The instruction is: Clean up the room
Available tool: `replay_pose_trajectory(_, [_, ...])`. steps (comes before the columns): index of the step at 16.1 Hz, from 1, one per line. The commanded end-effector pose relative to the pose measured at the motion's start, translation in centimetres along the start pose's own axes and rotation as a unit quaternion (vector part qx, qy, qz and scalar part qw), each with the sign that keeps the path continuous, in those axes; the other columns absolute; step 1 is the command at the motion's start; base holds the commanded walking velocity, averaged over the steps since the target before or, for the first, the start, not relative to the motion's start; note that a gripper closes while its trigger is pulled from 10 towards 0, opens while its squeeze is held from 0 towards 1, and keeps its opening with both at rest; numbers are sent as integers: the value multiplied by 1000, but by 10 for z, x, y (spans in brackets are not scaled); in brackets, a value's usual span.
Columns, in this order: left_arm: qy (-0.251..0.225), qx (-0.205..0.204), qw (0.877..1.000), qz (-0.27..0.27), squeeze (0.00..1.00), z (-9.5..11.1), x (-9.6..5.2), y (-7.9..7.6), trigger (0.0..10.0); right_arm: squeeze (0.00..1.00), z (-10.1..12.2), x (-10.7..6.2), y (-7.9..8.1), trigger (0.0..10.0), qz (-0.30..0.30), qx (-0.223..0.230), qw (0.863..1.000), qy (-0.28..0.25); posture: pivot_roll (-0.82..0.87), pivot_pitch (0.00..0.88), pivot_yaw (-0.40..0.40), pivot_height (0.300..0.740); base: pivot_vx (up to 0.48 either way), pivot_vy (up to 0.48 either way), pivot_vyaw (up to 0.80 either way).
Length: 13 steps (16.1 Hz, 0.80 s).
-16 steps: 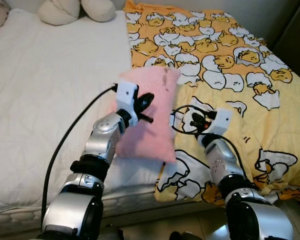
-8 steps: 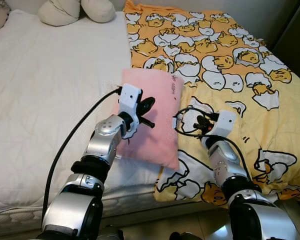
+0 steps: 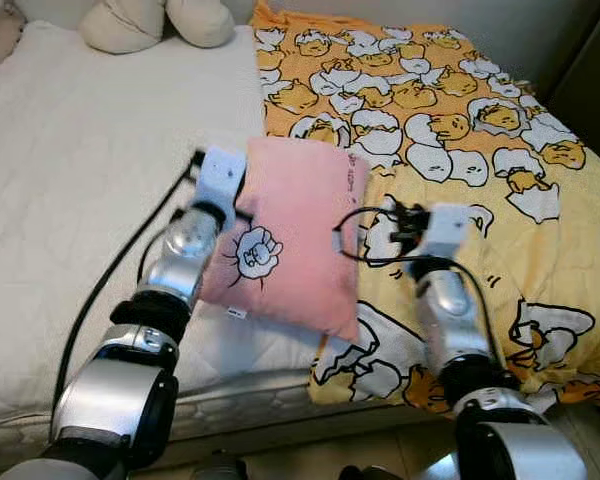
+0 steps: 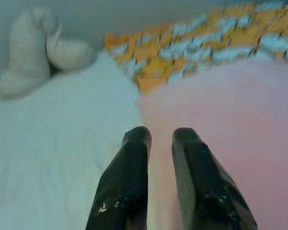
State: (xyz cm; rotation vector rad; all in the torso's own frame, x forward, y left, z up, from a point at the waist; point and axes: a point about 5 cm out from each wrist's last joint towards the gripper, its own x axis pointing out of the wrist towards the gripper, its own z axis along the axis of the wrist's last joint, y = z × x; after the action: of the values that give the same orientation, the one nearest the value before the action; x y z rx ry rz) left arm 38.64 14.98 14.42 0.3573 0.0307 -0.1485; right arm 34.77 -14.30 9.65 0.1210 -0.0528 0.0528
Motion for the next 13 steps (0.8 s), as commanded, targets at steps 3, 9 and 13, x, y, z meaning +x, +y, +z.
replay_pose_trajectory(3, [4, -2, 1000, 13, 1000, -3, 0, -2, 10000, 1000, -3, -5, 0, 10000, -6, -6, 1000, -4, 76, 0, -37, 740, 0, 0, 0])
replay_pose_trajectory(9, [4, -28, 1000, -2, 1000, -3, 2, -8, 10000, 1000, -13, -9, -1, 10000, -24, 15, 999, 22, 66, 0, -31, 740, 0, 0, 0])
replay_pose_trajectory(13, [12, -28, 1000, -3, 1000, -2, 3, -8, 10000, 1000, -19, -7, 4, 10000, -22, 62, 997, 48, 65, 0, -29, 740, 0, 0, 0])
